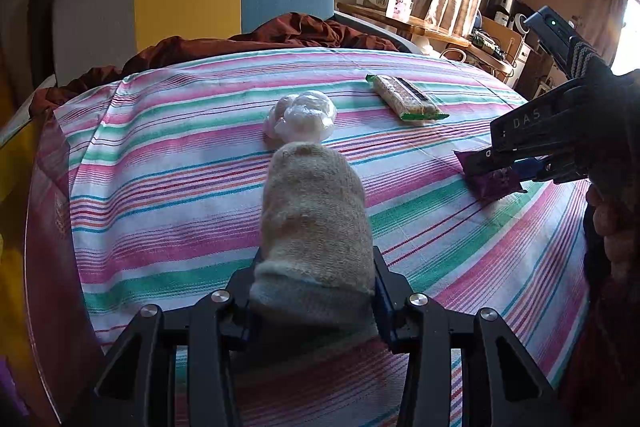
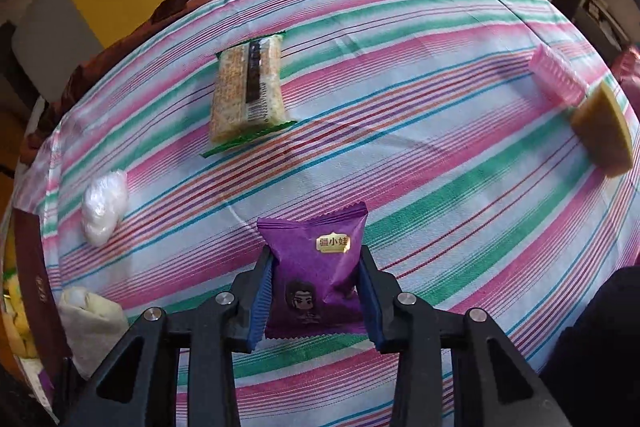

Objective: Organize objects
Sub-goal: 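Hold the sock with the left tool while the right tool grasps the purple snack bag, then carry the sock into the gold box and open the left tool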

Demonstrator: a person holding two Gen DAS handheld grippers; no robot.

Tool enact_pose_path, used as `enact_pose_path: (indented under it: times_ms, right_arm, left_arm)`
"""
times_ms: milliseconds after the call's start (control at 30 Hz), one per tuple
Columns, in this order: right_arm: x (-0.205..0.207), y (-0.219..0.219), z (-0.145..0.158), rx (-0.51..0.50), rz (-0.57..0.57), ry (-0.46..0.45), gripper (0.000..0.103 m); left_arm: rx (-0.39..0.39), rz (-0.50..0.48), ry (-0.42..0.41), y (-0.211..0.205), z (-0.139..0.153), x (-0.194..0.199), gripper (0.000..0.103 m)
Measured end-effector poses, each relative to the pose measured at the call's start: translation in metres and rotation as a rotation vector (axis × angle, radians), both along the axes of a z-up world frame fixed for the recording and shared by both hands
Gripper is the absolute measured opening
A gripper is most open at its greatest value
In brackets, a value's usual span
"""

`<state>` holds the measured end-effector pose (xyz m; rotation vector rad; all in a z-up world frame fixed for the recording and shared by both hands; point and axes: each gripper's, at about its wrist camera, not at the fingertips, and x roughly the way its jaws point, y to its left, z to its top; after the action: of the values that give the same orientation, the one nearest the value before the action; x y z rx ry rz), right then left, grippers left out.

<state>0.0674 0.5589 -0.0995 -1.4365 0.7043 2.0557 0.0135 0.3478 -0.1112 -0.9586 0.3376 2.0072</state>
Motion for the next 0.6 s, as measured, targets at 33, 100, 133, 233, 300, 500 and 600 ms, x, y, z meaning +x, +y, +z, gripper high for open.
enact_pose_path:
  times_ms: [33, 100, 133, 233, 300, 500, 600]
  right_arm:
    - [-0.001, -0.001, 0.000, 0.001, 0.010, -0.003, 0.039]
    - [-0.004, -0.003, 0.000, 0.002, 0.019, -0.004, 0.039]
    - [-0.004, -0.002, 0.000, -0.004, 0.021, -0.001, 0.039]
    - [-0.002, -0.001, 0.001, -0.024, 0.027, 0.015, 0.039]
    - [-0.003, 0.000, 0.002, -0.037, 0.041, 0.031, 0.038]
    - [-0.022, -0.009, 0.001, -0.052, 0.128, 0.049, 0.038]
    - [-0.028, -0.010, -0.002, -0.045, 0.153, 0.046, 0.038]
  left_arm:
    - [-0.003, 0.000, 0.004, 0.000, 0.000, 0.000, 0.045]
    - [-0.008, 0.001, 0.008, 0.001, 0.000, 0.001, 0.045]
    - [-0.010, 0.002, 0.011, 0.001, 0.000, 0.001, 0.045]
    - [-0.020, 0.003, 0.024, 0.002, 0.001, 0.003, 0.045]
    - [-0.025, 0.007, 0.027, 0.003, 0.001, 0.003, 0.044]
    - [-0.059, 0.017, 0.047, 0.003, 0.004, 0.008, 0.042]
    - [-0.084, 0.033, 0.045, 0.000, 0.008, 0.011, 0.042]
